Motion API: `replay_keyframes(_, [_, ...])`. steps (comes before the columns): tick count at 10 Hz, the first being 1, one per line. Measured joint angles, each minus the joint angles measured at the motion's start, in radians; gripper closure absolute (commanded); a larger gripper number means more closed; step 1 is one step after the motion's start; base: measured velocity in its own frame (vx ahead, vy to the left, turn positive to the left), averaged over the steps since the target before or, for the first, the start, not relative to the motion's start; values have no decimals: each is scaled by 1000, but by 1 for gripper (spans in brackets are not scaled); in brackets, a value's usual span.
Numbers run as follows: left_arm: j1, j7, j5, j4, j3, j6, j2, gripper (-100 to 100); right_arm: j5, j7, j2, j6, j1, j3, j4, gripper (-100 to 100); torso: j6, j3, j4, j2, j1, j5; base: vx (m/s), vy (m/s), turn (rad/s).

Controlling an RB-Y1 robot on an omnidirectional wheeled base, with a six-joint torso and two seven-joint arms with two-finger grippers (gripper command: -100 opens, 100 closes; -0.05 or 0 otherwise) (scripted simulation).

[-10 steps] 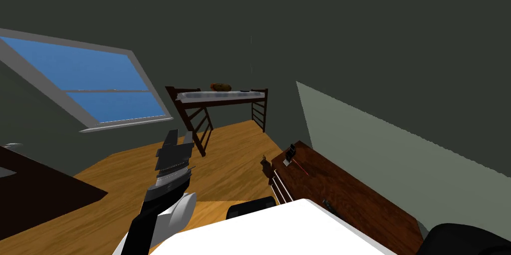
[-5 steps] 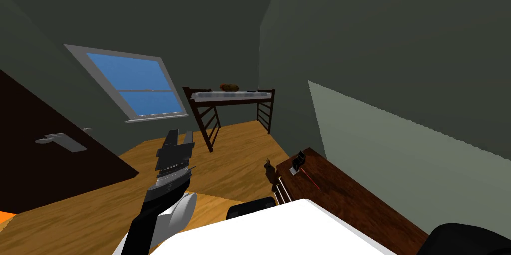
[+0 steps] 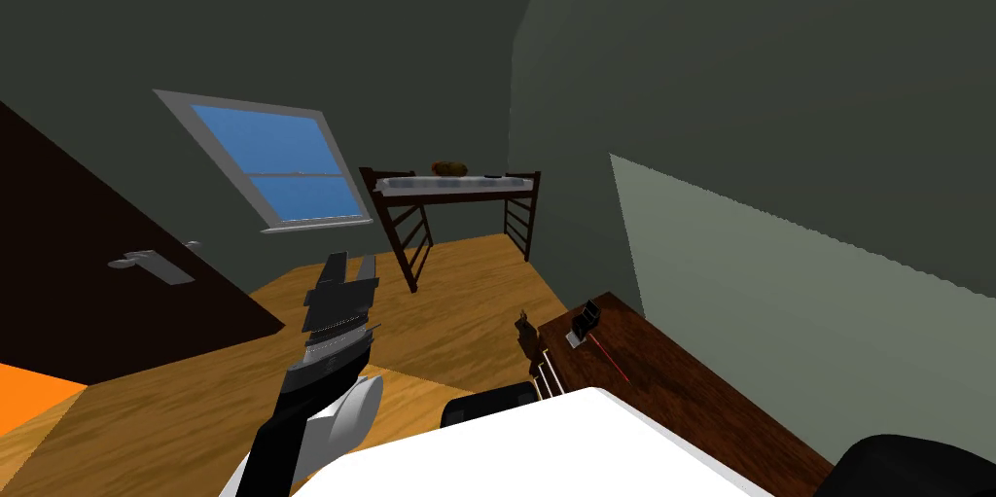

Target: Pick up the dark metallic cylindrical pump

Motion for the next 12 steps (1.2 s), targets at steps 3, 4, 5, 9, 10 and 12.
replay_keyframes(3, [0,0,0,0,0,0,0,0,7,6,21,8,-18,-4,18,100,0,-1,0,-2,4,1,-12,-18,5])
replay_keyframes(4, [0,0,0,0,0,0,0,0,7,6,21,8,-18,-4,18,100,0,-1,0,-3,4,1,0,0,0])
replay_keyframes(5, [0,0,0,0,0,0,0,0,7,7,20,8,-18,-4,19,100,0,-2,0,-3,4,1,0,0,0])
replay_keyframes(9, [0,0,0,0,0,0,0,0,36,12,21,-19,-10,-44,34,100,1,-3,-1,-6,9,2,35,44,-34])
replay_keyframes(10, [0,0,0,0,0,0,0,0,25,11,4,-29,1,-36,24,100,1,-4,-1,-7,11,2,53,75,-23])
replay_keyframes(12, [0,0,0,0,0,0,0,0,-1,-1,-24,-22,27,-8,-17,0,0,-3,-1,-5,8,2,13,18,-5])
